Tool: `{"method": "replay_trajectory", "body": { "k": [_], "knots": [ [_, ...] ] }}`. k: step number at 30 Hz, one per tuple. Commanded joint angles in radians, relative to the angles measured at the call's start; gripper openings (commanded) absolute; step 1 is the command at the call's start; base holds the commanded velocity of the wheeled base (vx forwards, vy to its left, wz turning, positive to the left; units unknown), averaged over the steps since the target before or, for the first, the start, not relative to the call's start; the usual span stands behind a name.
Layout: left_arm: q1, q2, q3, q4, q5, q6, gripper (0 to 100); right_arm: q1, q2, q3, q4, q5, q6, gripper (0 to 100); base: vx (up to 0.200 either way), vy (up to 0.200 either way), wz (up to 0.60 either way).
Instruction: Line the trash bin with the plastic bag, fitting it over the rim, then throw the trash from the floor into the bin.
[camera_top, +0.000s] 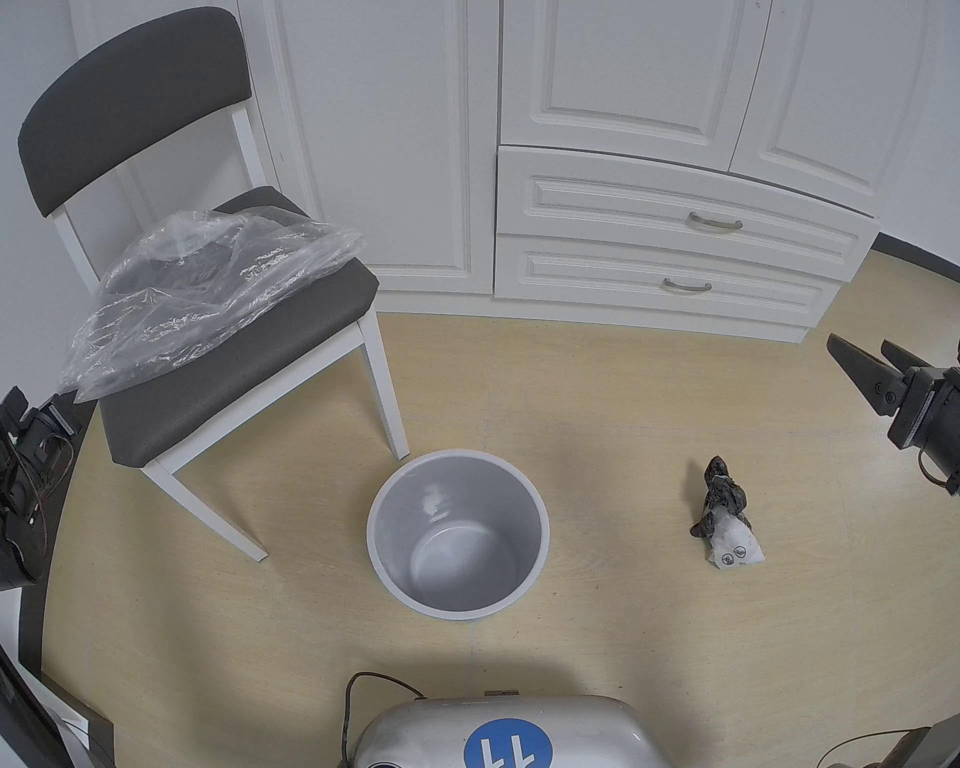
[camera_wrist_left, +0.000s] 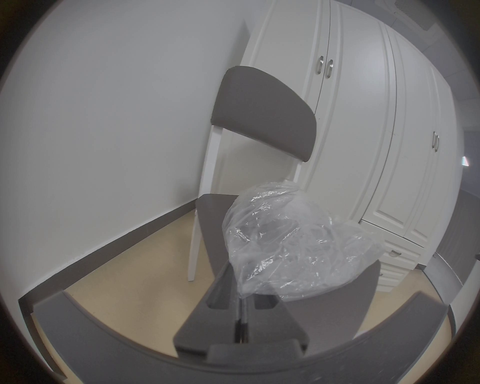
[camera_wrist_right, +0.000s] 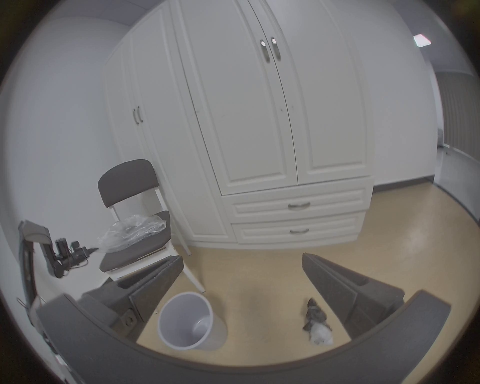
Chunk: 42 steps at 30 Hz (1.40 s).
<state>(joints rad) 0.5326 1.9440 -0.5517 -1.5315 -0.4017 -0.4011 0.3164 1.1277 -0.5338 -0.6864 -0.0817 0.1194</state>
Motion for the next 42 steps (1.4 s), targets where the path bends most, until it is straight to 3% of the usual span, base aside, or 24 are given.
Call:
{"method": "replay_trajectory", "body": {
  "k": [1,8,15,16,19,21,31,42],
  "knots": [
    [-0.026,-0.099,0.050,-0.001,-0.003,-0.001,0,0.035,0.030,0.069,-0.068,-0.055,-0.061,100,0.000,0.000,0.00],
    [-0.111,-0.234,0.113,0.002,0.000,0.004,0,0.133,0.021,0.114,-0.145,-0.133,-0.135,100,0.000,0.000,0.00],
    [-0.181,-0.364,0.161,0.016,0.001,0.034,0,0.173,0.026,0.156,-0.180,-0.201,-0.230,100,0.000,0.000,0.00],
    [-0.194,-0.430,0.164,0.071,0.001,0.056,0,0.222,0.046,0.167,-0.180,-0.245,-0.234,100,0.000,0.000,0.00],
    [-0.200,-0.519,0.156,0.179,0.001,0.062,0,0.285,0.069,0.170,-0.186,-0.280,-0.231,100,0.000,0.000,0.00],
    [-0.229,-0.631,0.128,0.353,0.001,0.062,0,0.343,0.084,0.175,-0.186,-0.317,-0.228,100,0.000,0.000,0.00],
    [-0.367,-0.910,0.010,0.846,0.006,0.061,0,0.425,0.141,0.209,-0.219,-0.343,-0.214,100,0.000,0.000,0.00],
    [-0.516,-1.008,-0.005,0.919,0.012,0.056,0,0.437,0.244,0.253,-0.317,-0.346,-0.211,100,0.000,0.000,0.00]
  ]
}}
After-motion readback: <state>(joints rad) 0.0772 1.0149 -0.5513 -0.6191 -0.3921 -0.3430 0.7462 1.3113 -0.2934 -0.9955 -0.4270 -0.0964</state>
